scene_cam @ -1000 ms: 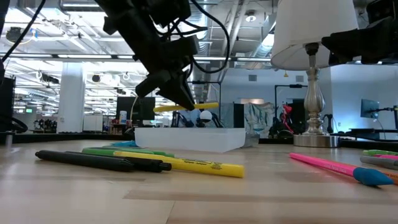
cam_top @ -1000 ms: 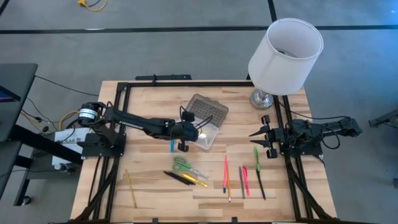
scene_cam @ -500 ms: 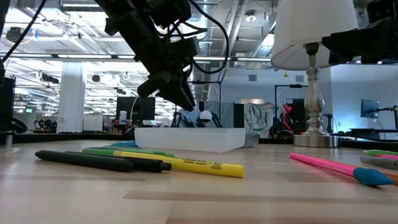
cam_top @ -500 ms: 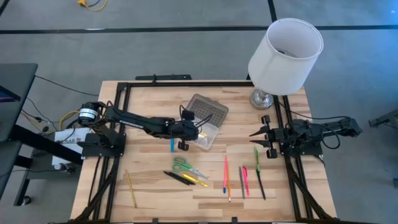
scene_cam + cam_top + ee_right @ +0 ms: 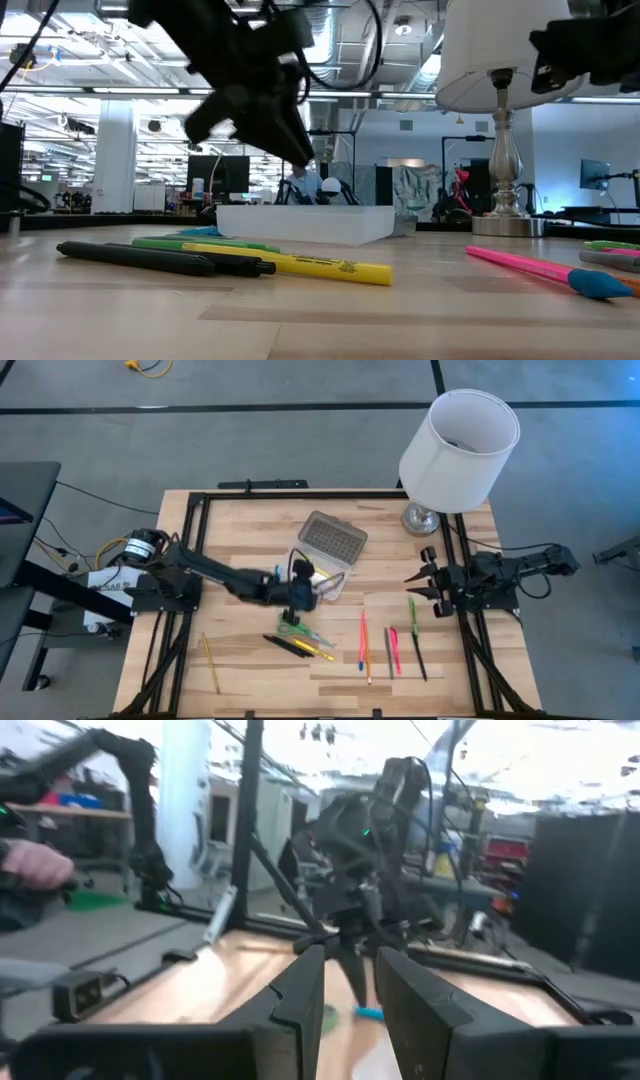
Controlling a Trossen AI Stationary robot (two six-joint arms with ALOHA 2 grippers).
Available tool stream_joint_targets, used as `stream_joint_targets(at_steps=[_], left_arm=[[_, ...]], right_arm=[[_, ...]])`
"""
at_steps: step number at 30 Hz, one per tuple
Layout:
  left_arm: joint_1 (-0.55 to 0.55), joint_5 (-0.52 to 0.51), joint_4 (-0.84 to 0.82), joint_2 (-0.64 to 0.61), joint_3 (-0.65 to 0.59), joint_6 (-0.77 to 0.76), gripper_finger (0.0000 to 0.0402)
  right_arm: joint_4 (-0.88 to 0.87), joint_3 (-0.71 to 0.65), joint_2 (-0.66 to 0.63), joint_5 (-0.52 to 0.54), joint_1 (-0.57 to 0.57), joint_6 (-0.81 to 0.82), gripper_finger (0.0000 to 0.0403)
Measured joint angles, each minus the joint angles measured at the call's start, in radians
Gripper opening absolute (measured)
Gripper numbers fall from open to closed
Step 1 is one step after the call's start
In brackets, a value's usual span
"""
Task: Pick & place school supplies into a supply box
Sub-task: Put the green pen into the gray supply box
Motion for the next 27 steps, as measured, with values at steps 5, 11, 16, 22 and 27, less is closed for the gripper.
stream_joint_targets(at_steps=[5, 11, 16, 22, 27], left_arm=[[-0.140, -0.098, 0.001, 0.000, 0.000, -0.080, 0.0090], [-0.307, -0.246, 0.070, 0.000, 0.000, -0.146, 0.0090], [-0.421, -0.346, 0.149, 0.000, 0.000, -0.154, 0.0090], [-0.529, -0.424, 0.174, 0.000, 0.000, -0.196, 0.0090], [-0.596, -0.449, 0.175, 0.000, 0.000, -0.245, 0.0090]], right_arm=[[0.066, 0.000, 0.052, 0.010, 0.083, 0.003, 0.0092], [0.263, 0.000, 0.244, 0.012, 0.181, -0.048, 0.0092], [0.405, 0.031, 0.467, 0.016, 0.204, -0.053, 0.0092], [0.519, 0.134, 0.745, 0.018, 0.201, -0.062, 0.0092], [0.528, 0.271, 0.950, 0.018, 0.201, -0.084, 0.0092]])
